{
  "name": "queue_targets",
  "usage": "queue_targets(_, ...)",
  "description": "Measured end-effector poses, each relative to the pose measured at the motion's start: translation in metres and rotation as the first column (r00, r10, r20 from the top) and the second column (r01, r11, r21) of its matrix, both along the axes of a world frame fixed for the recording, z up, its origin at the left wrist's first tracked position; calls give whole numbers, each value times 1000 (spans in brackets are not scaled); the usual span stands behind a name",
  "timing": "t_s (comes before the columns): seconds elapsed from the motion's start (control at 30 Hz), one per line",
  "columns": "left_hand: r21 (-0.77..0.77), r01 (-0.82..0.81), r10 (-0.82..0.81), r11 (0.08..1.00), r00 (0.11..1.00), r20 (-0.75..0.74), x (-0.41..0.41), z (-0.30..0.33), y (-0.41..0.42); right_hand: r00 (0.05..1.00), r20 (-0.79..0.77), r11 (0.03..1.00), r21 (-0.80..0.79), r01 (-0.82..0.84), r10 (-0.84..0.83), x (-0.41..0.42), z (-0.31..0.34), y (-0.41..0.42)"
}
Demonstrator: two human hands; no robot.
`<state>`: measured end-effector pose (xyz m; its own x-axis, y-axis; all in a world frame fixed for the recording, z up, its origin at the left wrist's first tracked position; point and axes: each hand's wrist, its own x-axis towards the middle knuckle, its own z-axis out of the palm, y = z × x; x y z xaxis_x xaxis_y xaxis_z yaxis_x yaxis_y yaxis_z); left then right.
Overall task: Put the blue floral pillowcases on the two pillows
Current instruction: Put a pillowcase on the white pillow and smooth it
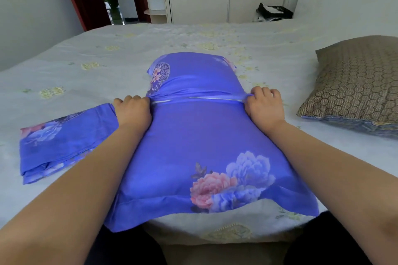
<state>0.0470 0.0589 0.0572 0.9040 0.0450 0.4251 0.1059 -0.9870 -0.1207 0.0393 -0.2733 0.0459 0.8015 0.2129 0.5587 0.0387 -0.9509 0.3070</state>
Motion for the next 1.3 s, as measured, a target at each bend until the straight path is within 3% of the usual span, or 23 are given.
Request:
queue_targets(0.1,9,-5,5,1000,1000,18,0,-5,0,994,-89,994,83,74,-67,2,2,8)
queue_targets(0.17,-28,61,-58,998,995,84,-3,1,-4,993,-122,985,169,29,-8,3,9,16)
queue_targets(0.27,-201,165,-165,966,986,16,-3,20,-18,948,-287,877,481,18,138,3,29,31)
queue_targets(0.33,-393,137,-223,909,958,-181,1,32,-26,881,-391,794,607,31,265,4,46,42)
queue_targets(0.4,-574,154,-366,804,889,-274,7,38,-24,787,-484,742,668,51,382,7,58,45)
queue_targets(0.47,-685,233,-500,690,838,-219,11,40,-17,642,-579,717,694,66,502,8,67,40)
queue_targets(0.53,-737,300,-514,606,854,-75,17,39,-12,528,-665,779,627,11,528,13,74,35)
queue_targets(0.57,-732,326,-457,598,889,23,19,38,-12,549,-683,827,562,-25,481,16,76,35)
queue_targets(0.6,-702,330,-367,631,924,105,19,37,-14,646,-646,872,485,-64,406,20,75,36)
queue_targets(0.67,-551,283,-229,785,959,166,17,30,-22,894,-365,926,357,-124,261,22,67,44)
queue_targets(0.7,-434,270,-212,859,961,178,15,25,-26,946,-237,941,308,-142,221,20,62,49)
queue_targets(0.8,-147,231,-208,962,965,158,9,15,-21,969,-142,964,204,-171,202,11,40,48)
queue_targets(0.87,-34,205,-196,978,966,169,7,12,-13,971,-184,977,175,-123,155,7,33,37)
queue_targets(0.97,85,191,-208,978,929,305,2,9,-10,975,-213,992,125,-29,56,6,36,29)
queue_targets(1.03,104,185,-211,977,898,386,-1,7,-12,998,-62,996,80,-27,32,6,38,32)
queue_targets(1.1,88,199,-218,976,898,382,-2,2,-13,989,138,991,115,-73,57,5,35,34)
queue_targets(1.13,66,206,-216,976,909,355,-3,-2,-13,985,151,981,162,-103,78,4,31,34)
queue_targets(1.23,-102,215,-184,971,951,250,-7,-8,-14,984,-176,932,360,31,36,2,18,37)
queue_targets(1.3,-232,184,-141,955,972,189,-8,-6,-17,954,-300,861,484,156,-4,5,15,34)
